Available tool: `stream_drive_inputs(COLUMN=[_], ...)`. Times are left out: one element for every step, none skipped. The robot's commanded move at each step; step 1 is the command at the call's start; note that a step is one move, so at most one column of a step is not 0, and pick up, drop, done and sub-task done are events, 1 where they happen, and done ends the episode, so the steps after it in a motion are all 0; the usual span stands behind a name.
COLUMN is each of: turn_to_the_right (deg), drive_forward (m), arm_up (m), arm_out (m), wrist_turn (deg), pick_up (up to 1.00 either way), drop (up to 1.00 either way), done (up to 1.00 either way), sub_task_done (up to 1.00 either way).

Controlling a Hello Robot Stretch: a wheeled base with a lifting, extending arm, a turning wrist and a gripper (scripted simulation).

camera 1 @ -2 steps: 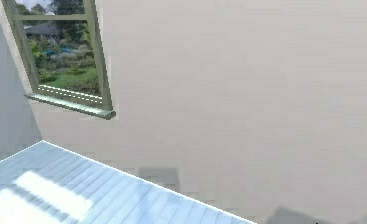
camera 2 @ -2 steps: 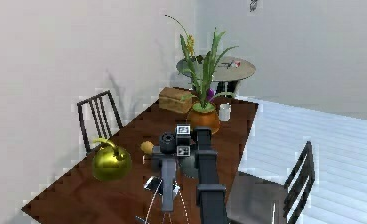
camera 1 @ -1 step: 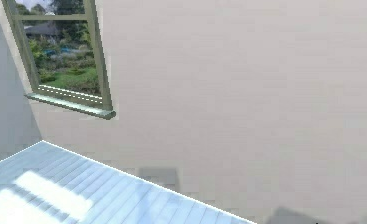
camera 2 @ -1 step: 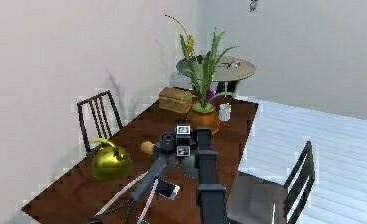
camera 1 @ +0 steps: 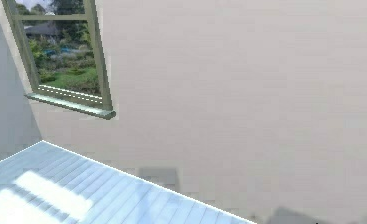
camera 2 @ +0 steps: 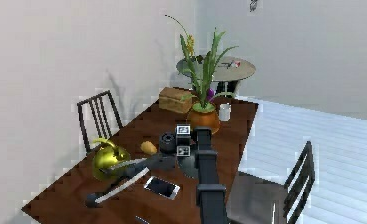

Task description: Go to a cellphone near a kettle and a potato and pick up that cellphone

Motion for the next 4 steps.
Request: stream_drive_inputs(turn_to_the_right=[0.0,0.0,0.0,0.0], drive_forward=[0.00,0.00,0.00,0.00], arm_up=[0.00,0.00,-0.30,0.00], arm_out=[0.00,0.00,0.00,0.00], wrist_turn=[45.0,39.0,0.0,0.0], pick_up=[0.00,0.00,0.00,1.00], drop=[0.00,0.00,0.00,0.00], done=[0.00,0.00,0.00,0.00], sub_task_done=[0.00,0.00,0.00,0.00])
